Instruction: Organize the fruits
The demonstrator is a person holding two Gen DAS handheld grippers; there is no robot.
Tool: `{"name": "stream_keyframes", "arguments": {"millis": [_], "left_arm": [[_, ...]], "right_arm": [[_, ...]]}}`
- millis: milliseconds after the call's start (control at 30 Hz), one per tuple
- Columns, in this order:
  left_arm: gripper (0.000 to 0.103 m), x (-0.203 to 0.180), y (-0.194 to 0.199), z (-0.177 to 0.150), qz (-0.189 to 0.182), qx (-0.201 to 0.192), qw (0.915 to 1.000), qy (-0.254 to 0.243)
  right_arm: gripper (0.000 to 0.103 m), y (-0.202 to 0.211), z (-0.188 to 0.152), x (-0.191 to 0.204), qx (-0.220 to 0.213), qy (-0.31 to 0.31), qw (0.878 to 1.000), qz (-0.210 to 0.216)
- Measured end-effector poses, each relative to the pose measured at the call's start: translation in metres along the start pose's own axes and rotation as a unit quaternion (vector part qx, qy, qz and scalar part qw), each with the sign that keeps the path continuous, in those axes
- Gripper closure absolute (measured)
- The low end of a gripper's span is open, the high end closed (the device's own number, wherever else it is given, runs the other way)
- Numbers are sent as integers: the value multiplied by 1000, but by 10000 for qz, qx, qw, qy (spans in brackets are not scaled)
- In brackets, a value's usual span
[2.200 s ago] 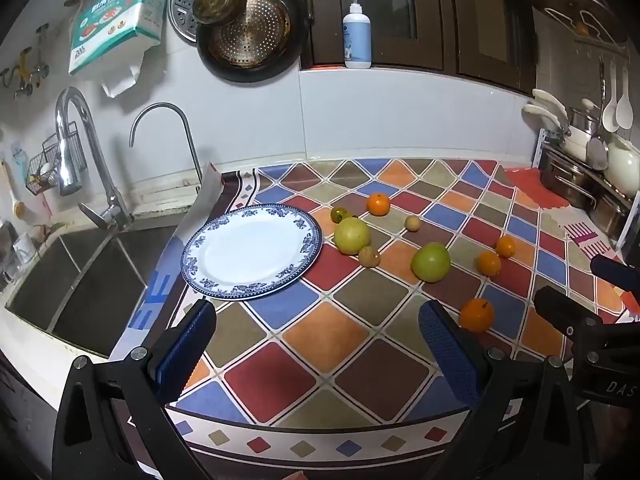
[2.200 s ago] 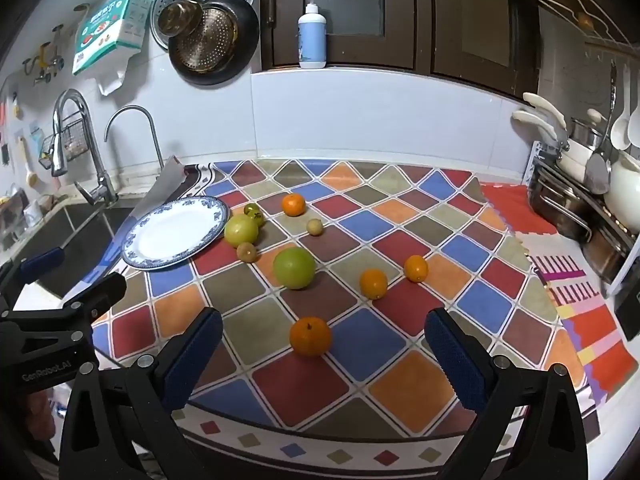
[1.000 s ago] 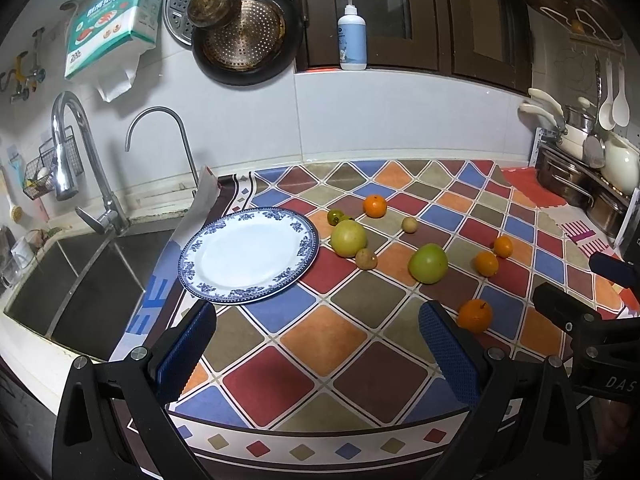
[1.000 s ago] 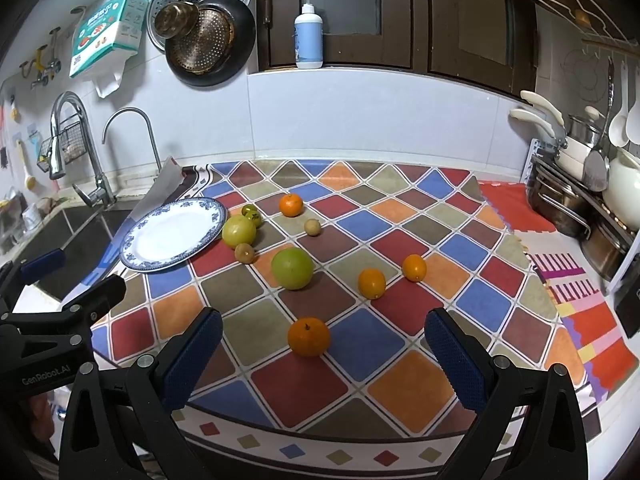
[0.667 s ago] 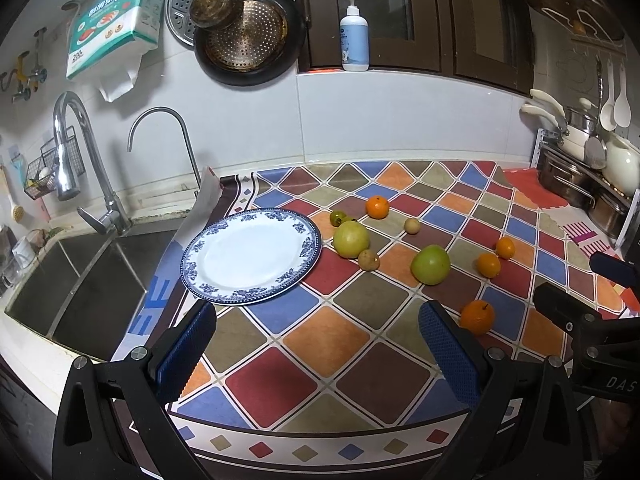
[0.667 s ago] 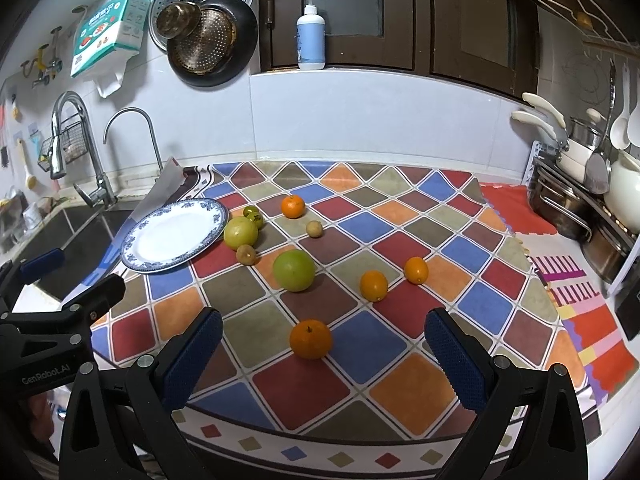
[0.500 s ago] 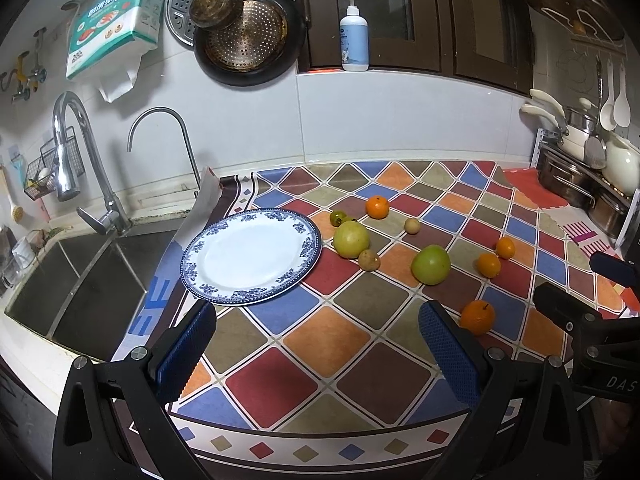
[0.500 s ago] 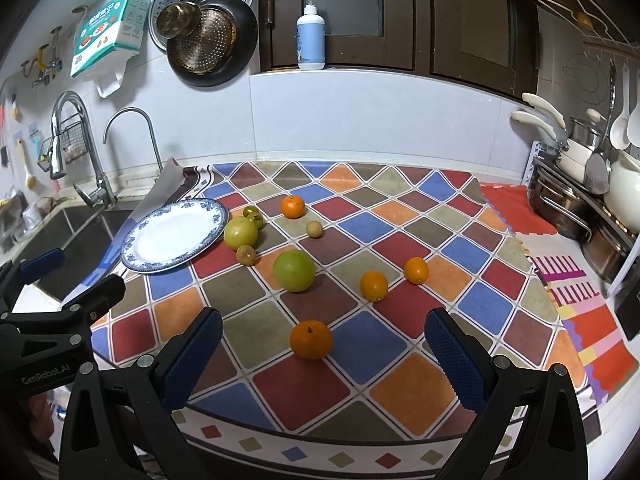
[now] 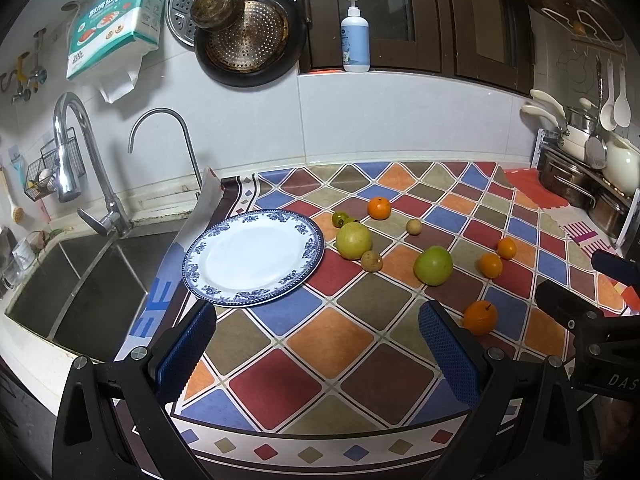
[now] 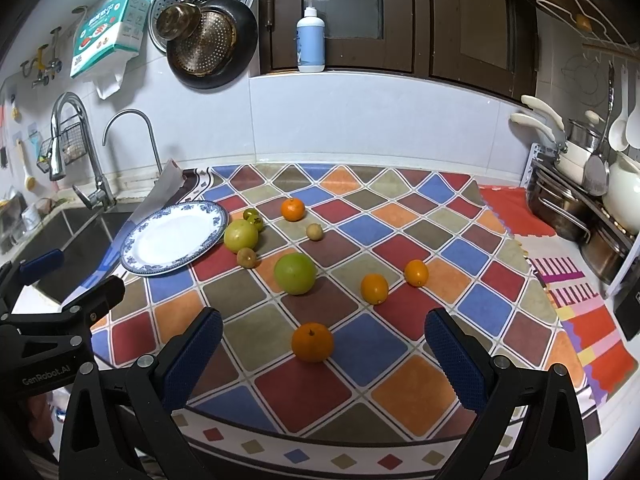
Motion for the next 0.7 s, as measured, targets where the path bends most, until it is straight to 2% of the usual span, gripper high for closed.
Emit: {"name": "stream_keyframes", "arguments": {"millis": [700], "left_arm": [[0, 4, -10, 1, -66, 82, 9999, -56]], "right_arm": [[1, -3, 5, 4, 56, -28, 10000, -4]]}}
Point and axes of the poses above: each gripper's, at about its wrist camera, not at the fingertips, and y roughly against the way its jaws point, x to its left, z to its top, the point moved 4 cm from there along -y, roughly the way its jaws point, and after that the axes turned 4 degrees about y, right-handed, at the moved point
